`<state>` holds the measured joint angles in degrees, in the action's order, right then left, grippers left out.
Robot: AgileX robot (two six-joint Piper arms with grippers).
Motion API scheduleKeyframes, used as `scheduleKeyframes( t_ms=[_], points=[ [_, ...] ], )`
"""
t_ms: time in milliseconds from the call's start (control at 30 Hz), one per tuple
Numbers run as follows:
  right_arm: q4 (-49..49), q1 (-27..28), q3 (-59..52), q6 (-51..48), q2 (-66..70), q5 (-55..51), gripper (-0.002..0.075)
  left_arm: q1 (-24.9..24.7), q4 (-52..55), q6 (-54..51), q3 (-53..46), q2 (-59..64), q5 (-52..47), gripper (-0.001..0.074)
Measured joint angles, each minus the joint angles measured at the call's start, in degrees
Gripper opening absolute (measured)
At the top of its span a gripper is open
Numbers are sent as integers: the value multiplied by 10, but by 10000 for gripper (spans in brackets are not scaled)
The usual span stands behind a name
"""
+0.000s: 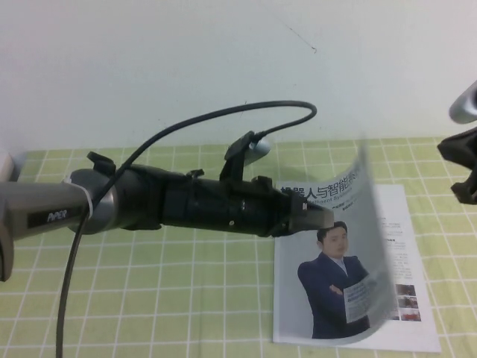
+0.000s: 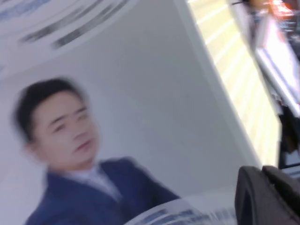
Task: Close book
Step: 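Close the open booklet and leave it lying on the table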
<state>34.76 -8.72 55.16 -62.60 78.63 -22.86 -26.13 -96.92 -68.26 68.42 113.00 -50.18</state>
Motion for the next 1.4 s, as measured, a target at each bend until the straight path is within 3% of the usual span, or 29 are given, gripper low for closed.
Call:
scheduleKeyframes(
  t_ms=[267,433,633,733,800,967,1233,1400],
  points=[
    [-1,4,-2,11,-122,-76,-3,0,37,-10,87,-35,-20,-4],
    [-90,4,-2,48,-166,-207,-3,0,309,122,157,-80,12,-4],
    [-361,4,-2,274,-196,-314,-3,-1,721,371,201,-142,25,-4],
    [-424,6,-2,354,-229,-317,-3,10,848,474,201,-175,24,-4],
    [-429,6,-4,381,-261,-309,-3,24,876,513,197,-201,30,-4],
    [-407,6,-53,402,-379,-254,-3,41,876,538,103,-307,124,-4],
    [-369,6,-237,452,-551,-169,-3,40,868,539,-192,-486,369,-4],
    [-328,6,-330,473,-625,-141,-3,40,867,539,-343,-568,463,-4]
  ],
)
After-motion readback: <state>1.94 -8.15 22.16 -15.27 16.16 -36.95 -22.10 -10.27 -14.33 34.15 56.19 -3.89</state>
